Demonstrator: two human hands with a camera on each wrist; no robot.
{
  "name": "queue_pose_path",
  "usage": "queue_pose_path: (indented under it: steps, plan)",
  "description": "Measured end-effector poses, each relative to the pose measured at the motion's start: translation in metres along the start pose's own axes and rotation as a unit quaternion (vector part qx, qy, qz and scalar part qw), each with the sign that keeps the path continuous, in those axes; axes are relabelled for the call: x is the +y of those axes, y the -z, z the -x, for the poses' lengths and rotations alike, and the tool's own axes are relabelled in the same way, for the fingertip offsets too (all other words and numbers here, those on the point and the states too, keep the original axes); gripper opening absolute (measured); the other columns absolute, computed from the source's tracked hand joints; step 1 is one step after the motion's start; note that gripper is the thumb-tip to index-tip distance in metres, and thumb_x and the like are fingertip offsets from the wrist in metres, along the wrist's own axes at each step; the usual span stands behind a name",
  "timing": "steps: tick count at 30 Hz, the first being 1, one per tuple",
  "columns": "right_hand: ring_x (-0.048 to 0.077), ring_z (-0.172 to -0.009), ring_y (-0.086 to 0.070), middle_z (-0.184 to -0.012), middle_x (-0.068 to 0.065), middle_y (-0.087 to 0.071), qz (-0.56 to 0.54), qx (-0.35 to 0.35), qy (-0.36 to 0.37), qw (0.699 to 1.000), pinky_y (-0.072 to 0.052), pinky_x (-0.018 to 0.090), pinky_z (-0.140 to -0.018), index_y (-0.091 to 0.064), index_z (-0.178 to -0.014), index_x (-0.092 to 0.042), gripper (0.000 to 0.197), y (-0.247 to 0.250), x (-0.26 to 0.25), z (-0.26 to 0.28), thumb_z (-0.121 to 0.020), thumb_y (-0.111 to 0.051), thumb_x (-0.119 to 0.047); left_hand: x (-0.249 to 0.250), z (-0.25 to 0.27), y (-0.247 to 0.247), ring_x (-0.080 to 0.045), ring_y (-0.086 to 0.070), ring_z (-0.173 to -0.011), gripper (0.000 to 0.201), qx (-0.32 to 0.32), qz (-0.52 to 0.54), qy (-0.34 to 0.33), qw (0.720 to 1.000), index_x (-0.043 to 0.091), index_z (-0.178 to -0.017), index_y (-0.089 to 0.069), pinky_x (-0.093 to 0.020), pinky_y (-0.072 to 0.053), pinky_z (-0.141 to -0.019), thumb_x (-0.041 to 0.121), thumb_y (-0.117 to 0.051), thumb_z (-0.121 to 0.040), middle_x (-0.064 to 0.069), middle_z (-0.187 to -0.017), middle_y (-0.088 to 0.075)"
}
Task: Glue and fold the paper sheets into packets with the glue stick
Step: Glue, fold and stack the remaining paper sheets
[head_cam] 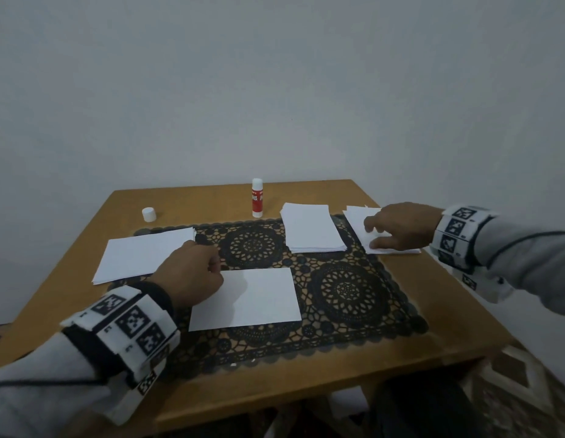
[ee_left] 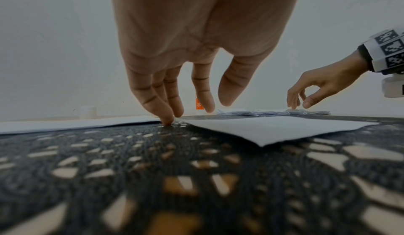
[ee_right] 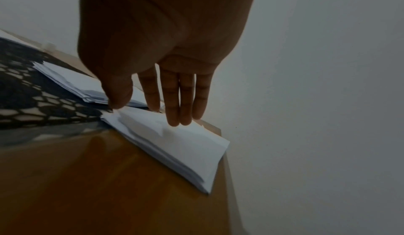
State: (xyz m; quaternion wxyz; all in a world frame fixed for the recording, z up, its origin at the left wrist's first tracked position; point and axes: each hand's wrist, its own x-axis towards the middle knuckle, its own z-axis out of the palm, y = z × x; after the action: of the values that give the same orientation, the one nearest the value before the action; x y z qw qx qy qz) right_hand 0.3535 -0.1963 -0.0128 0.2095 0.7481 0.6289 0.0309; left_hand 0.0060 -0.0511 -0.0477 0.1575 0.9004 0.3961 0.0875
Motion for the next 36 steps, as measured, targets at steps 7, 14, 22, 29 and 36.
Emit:
queue_pose_path:
  steps: [7, 14, 22, 29, 36]
  plan:
    - [0.017, -0.096, -0.059, -0.112, 0.000, -0.068, -0.077, 0.015, 0.000, 0.997, -0.046, 0.028, -0.083, -0.062, -0.114, -0.020, 0.033, -0.008, -0.008, -0.007, -0.096, -0.051, -0.046, -0.003, -0.001, -0.001, -0.012, -0.049, -0.076, 0.013, 0.004, -0.006, -0.006, 1.000, 0.023, -0.075, -0.054, -0.020, -0.033, -0.056, 0.017, -0.058, -0.087, 0.001, -0.087, -0.054]
    - [0.020, -0.079, -0.062, -0.086, 0.004, -0.070, -0.148, 0.054, -0.025, 0.987, -0.047, 0.032, -0.076, -0.070, -0.083, -0.008, 0.021, -0.012, -0.006, -0.011, -0.091, -0.059, -0.024, -0.001, -0.002, -0.002, -0.013, -0.049, -0.080, 0.010, -0.001, -0.008, 0.000, 1.000, 0.022, -0.079, -0.055, -0.018, -0.033, -0.056, 0.018, -0.058, -0.089, 0.002, -0.088, -0.052]
    - [0.022, -0.074, -0.057, -0.080, 0.007, -0.066, -0.161, 0.081, -0.097, 0.979, -0.047, 0.035, -0.070, -0.062, -0.077, -0.006, 0.016, -0.019, -0.019, -0.013, -0.086, -0.057, -0.018, -0.001, -0.002, -0.002, -0.012, -0.049, -0.079, 0.012, 0.002, -0.005, 0.004, 1.000, 0.023, -0.078, -0.054, -0.018, -0.033, -0.056, 0.018, -0.058, -0.088, 0.002, -0.087, -0.052]
    - [0.022, -0.062, -0.045, -0.074, 0.016, -0.060, -0.220, 0.148, -0.181, 0.947, -0.035, 0.031, -0.058, -0.049, -0.068, -0.007, 0.020, 0.003, -0.009, -0.008, -0.081, -0.062, -0.012, -0.003, -0.003, -0.002, -0.013, -0.050, -0.078, 0.009, 0.007, -0.006, -0.001, 1.000, 0.021, -0.079, -0.056, -0.019, -0.034, -0.057, 0.018, -0.057, -0.088, 0.001, -0.088, -0.054]
    - [0.027, -0.062, -0.050, -0.064, 0.008, -0.056, -0.259, 0.260, -0.144, 0.919, -0.037, 0.034, -0.056, -0.046, -0.066, -0.012, 0.022, 0.016, -0.011, 0.006, -0.078, -0.064, -0.007, -0.001, 0.000, 0.000, -0.015, -0.051, -0.081, 0.008, 0.029, 0.000, 0.001, 1.000, 0.021, -0.081, -0.055, -0.019, -0.032, -0.057, 0.017, -0.057, -0.088, -0.001, -0.091, -0.054]
